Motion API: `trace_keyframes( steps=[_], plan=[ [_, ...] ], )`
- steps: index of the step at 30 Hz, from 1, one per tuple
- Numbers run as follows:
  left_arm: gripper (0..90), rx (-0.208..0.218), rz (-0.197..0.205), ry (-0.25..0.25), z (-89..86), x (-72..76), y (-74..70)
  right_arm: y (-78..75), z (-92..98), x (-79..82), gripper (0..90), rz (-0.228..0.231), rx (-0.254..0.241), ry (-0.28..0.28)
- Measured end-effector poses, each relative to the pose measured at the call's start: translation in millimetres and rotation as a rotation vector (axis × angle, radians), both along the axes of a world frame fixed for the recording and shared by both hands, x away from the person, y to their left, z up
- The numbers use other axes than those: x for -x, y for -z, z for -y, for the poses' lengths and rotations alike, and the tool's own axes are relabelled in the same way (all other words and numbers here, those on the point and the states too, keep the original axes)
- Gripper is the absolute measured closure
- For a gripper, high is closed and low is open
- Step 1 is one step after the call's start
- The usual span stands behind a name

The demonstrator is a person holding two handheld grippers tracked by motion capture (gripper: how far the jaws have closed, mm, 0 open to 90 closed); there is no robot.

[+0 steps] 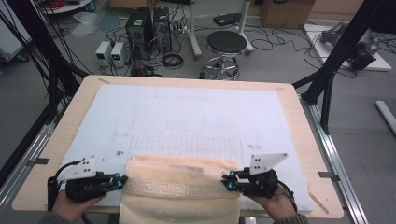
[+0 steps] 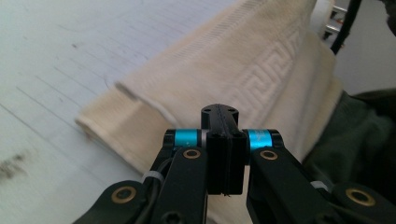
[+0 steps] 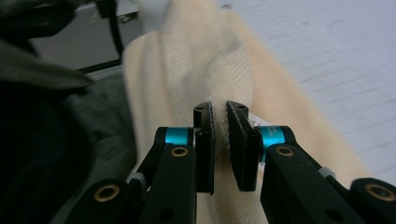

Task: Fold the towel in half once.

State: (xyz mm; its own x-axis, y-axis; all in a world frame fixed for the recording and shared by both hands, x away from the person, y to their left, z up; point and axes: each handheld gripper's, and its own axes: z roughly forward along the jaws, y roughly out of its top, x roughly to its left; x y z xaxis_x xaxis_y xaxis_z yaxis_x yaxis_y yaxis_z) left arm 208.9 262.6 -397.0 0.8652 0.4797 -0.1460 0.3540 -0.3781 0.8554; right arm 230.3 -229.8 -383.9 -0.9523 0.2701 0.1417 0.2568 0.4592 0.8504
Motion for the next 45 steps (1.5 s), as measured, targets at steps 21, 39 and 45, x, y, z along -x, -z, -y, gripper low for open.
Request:
trace_keyframes(
  steps=[21,39,45],
  plan=[
    [70.4,-0.039,-0.029,-0.093,16.1,-61.8,10.1,23.7,9.6,-46.7,56.1,-0.024,0.095,0.183],
    [58.9,-0.105,-0.110,-0.176,11.3,-99.8,41.2,50.6,16.7,-74.1,49.5,-0.057,0.173,0.257],
    [59.0,-0.102,-0.125,-0.165,11.7,-101.9,46.3,56.4,15.1,-79.3,51.4,-0.088,0.200,0.241]
  ],
)
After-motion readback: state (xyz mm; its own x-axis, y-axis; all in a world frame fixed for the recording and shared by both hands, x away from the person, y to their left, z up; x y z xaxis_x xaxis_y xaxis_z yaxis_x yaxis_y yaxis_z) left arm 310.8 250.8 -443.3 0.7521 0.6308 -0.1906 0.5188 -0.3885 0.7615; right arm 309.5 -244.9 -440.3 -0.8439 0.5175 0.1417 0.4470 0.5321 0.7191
